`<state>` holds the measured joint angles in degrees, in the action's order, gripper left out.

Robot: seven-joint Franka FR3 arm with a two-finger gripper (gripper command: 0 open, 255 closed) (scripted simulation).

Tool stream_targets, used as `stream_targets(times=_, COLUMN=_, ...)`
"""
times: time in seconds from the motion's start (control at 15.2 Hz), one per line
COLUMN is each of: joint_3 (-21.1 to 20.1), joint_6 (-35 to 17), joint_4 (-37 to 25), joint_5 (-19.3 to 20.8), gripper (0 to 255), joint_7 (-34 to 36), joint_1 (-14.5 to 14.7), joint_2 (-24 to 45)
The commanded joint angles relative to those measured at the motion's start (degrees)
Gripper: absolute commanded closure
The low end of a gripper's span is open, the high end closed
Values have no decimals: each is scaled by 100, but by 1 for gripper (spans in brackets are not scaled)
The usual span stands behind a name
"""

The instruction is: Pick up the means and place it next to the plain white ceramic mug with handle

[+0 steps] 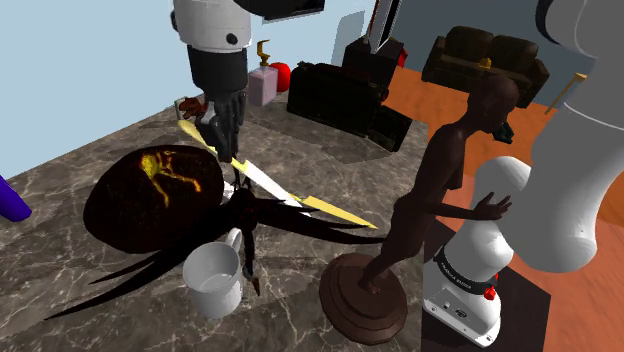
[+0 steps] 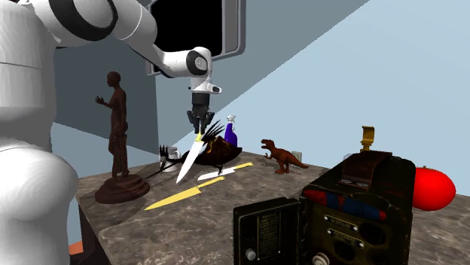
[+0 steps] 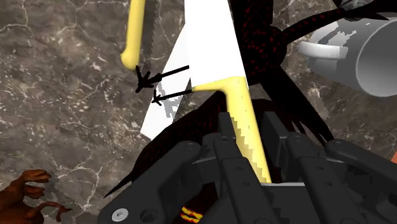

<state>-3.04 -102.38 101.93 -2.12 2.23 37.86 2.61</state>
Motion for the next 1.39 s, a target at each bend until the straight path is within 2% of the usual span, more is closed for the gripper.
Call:
stream_targets(times=0.0, joint_3=-118, joint_6=22, joint_4=-130, joint_5=1, gripper=255, joint_7=254, joint_1=129, joint_2=99)
stream_targets(times=0.4, joint_3=-452, joint_6=143, joint_4=-821, joint_5=70, gripper=255, joint_7=1024, joint_1=552, joint_2=643)
stream_targets(times=0.79, joint_3=-716, joint_6=388, joint_4=-1840, joint_5=225, gripper=255, joint_7=1763, joint_1=1027, joint_2=1401)
stream_targets(times=1.12, joint_3=-864, joint_6=759, joint_4=-3059, joint_5=415, gripper=255, joint_7=2331, joint_1=1494, joint_2=2243)
stream_targets(times=1.25, joint_3=-900, joint_6=982, joint_4=-3706, joint_5=504, gripper=255, joint_7=2537, joint_1=1711, joint_2=2665)
stream_targets(times=1.32, joint_3=-918, joint_6=1184, joint_4=-4261, joint_5=574, gripper=255, joint_7=2676, joint_1=1880, joint_2=3016)
